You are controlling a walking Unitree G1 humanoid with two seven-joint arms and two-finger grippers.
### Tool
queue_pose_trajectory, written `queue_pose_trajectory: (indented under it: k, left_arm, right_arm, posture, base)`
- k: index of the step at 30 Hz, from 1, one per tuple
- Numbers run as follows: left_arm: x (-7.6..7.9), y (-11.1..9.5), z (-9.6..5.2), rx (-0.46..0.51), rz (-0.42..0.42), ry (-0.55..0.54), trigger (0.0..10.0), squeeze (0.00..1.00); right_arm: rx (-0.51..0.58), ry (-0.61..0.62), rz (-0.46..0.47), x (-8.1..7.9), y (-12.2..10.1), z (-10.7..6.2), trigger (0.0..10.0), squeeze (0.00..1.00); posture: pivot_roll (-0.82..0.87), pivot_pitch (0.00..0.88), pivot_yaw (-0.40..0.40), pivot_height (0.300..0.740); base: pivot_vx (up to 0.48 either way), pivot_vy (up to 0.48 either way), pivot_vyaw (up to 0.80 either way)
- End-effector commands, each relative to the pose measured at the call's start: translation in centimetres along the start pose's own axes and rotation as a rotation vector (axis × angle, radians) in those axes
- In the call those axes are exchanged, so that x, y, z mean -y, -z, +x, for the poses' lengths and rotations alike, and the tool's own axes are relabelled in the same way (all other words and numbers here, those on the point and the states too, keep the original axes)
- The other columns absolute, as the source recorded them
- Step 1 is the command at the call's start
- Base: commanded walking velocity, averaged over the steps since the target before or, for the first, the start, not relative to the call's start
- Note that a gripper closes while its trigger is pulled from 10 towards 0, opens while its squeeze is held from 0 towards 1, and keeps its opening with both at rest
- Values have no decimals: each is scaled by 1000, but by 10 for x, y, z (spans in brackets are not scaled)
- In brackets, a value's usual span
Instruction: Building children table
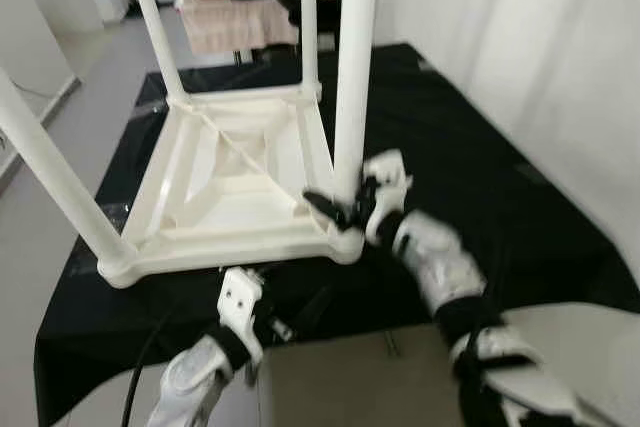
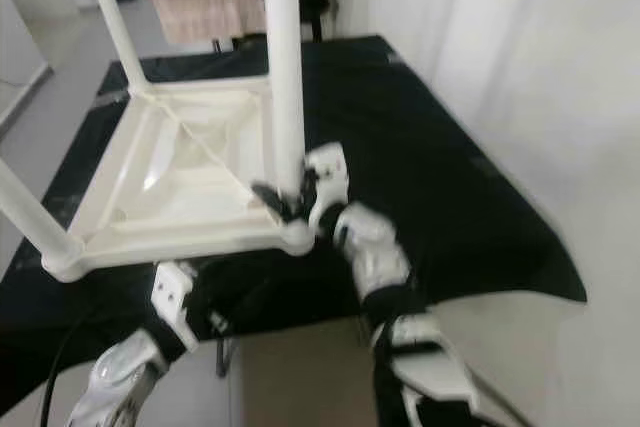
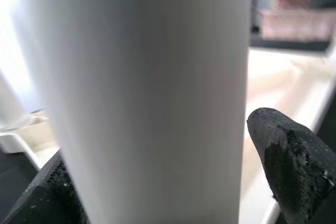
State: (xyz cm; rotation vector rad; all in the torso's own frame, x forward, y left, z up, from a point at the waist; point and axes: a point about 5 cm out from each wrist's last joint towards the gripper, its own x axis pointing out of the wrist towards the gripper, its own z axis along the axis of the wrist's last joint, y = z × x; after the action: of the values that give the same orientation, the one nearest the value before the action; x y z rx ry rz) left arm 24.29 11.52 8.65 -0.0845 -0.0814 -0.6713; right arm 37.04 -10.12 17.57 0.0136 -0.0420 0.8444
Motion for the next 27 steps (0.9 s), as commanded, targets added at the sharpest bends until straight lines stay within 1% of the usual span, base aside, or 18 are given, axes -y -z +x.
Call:
queue_pose_trajectory:
  k: [1,3,5,6,7,8,9,10,11,14,19,21,22,23,24,25,26,27]
  left_arm:
    - [-1,4,-1,-16,-14,-6,10000,0]
    - [-1,4,-1,-16,-14,-6,10000,0]
    - [-3,4,0,-16,-13,-8,10000,0]
    - [-3,4,0,-16,-13,-8,10000,0]
    - [-3,4,1,-16,-12,-9,10000,0]
    - [-3,4,1,-16,-12,-9,10000,0]
    - [-3,4,1,-16,-12,-10,10000,0]
    - [-3,4,1,-16,-12,-10,10000,0]
    - [-4,4,1,-17,-12,-11,10000,0]
    - [-4,4,1,-18,-12,-11,10000,0]
    - [-3,5,1,-19,-16,-8,10000,0]
    - [-3,5,1,-17,-18,-7,10000,0]
    - [-3,5,1,-17,-18,-7,10000,0]
    - [-2,5,0,-17,-19,-7,10000,0]
    - [-2,5,0,-17,-20,-8,10000,0]
    - [-2,5,0,-17,-20,-8,10000,0]
    - [-2,5,-1,-16,-21,-9,10000,0]
    - [-2,5,-1,-16,-21,-9,10000,0]
  right_arm:
    - [-17,-127,-27,-6,-3,6,10000,0]
    - [-17,-127,-27,-6,-3,6,10000,0]
    - [-61,-288,-6,-5,-6,6,10000,0]
    - [-61,-288,-6,-5,-6,6,10000,0]
    - [-74,-339,11,-5,-6,6,10000,0]
    - [-74,-339,11,-5,-6,6,10000,0]
    - [-87,-362,23,-4,-6,7,4902,0]
    - [-87,-362,23,-4,-6,7,4902,0]
    - [-90,-370,33,-4,-6,8,0,0]
    - [-75,-359,50,-3,-7,10,0,0]
    - [-72,-295,36,1,-4,7,0,0]
    - [-68,-185,41,5,2,3,0,0]
    - [-68,-185,41,5,2,3,0,0]
    - [-81,-92,57,6,12,1,0,0]
    - [-92,-28,67,6,19,0,0,0]
    - [-92,-28,67,6,19,0,0,0]
    - [-147,202,83,8,36,-1,0,0]
    - [-147,202,83,8,36,-1,0,0]
  posture:
    - [-16,0,2,740]
    - [-16,0,2,740]
    - [1,0,-12,740]
    - [1,0,-12,740]
    - [1,0,-12,740]
    - [1,0,-12,740]
    - [6,0,-13,740]
    - [6,0,-13,740]
    - [10,0,-14,740]
    - [11,0,-14,740]
    - [1,0,-9,740]
    - [-7,0,-15,740]
    - [-7,0,-15,740]
    - [-6,0,-25,740]
    - [-4,0,-30,740]
    - [-4,0,-30,740]
    - [-6,0,-33,740]
    - [-6,0,-33,740]
  base:
    - [0,0,0]
    - [0,0,0]
    - [0,0,0]
    - [0,0,0]
    - [0,0,0]
    - [0,0,0]
    - [0,0,0]
    - [0,0,0]
    - [0,0,0]
    - [0,0,0]
    - [0,0,0]
    - [0,0,0]
    - [0,0,0]
    - [0,0,0]
    - [0,0,0]
    - [0,0,0]
    - [0,0,0]
    - [0,0,0]
